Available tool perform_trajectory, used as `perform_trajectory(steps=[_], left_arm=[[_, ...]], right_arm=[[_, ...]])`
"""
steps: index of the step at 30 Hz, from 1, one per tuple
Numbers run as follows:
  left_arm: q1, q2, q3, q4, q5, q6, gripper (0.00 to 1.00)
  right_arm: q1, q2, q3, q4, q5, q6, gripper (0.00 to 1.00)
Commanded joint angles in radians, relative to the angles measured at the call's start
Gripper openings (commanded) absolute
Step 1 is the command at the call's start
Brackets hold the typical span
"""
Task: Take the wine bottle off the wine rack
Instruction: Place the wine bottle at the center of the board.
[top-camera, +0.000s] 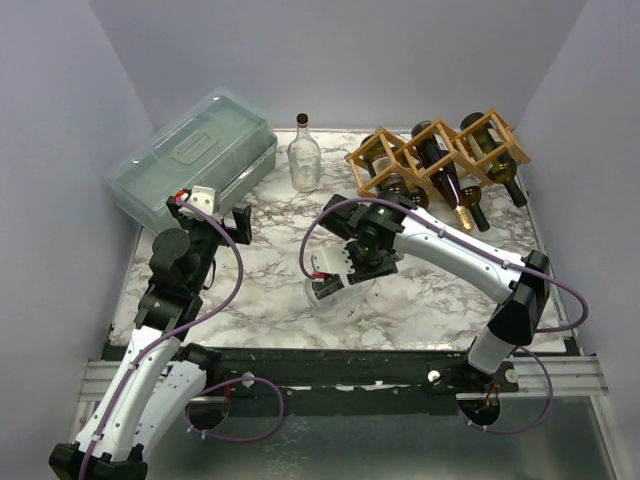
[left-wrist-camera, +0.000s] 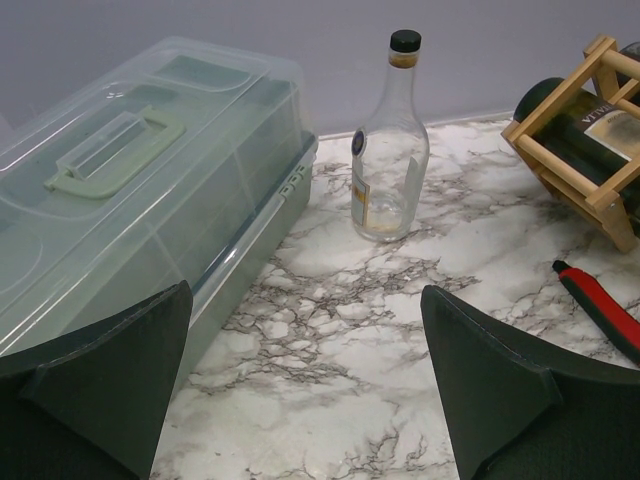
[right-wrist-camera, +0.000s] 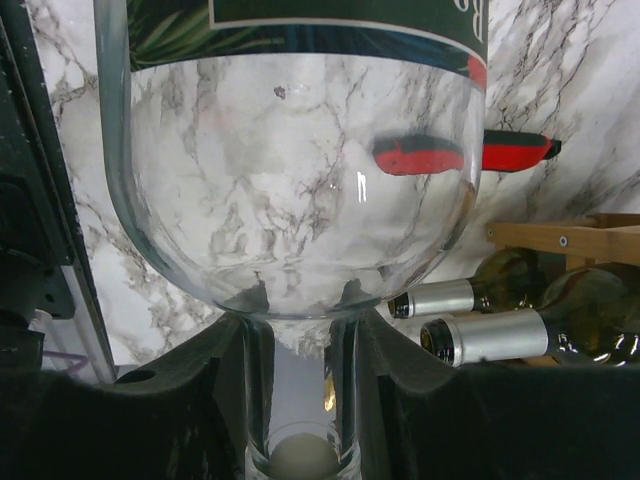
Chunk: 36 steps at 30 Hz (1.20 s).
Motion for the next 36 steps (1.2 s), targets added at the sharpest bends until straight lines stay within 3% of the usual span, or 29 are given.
perform_trajectory(steps=[1, 21, 36], left_arm=[[-0.003, -0.009, -0.005, 0.018, -0.011, 0.012, 0.99], [-0.003, -0.012, -0.004, 0.017, 0.005, 0.014, 0.99], [-0.003, -0.019, -0.004, 0.017, 0.011, 0.017, 0.99]], right_arm=[[0.016, 0.0, 0.035, 0.026, 0.126, 0.007, 0.0], [0.103, 0.071, -0.055, 0.026, 0.442, -0.03, 0.03], [0.15, 0.13, -0.064, 0.025, 0.555, -0.054, 0.1]])
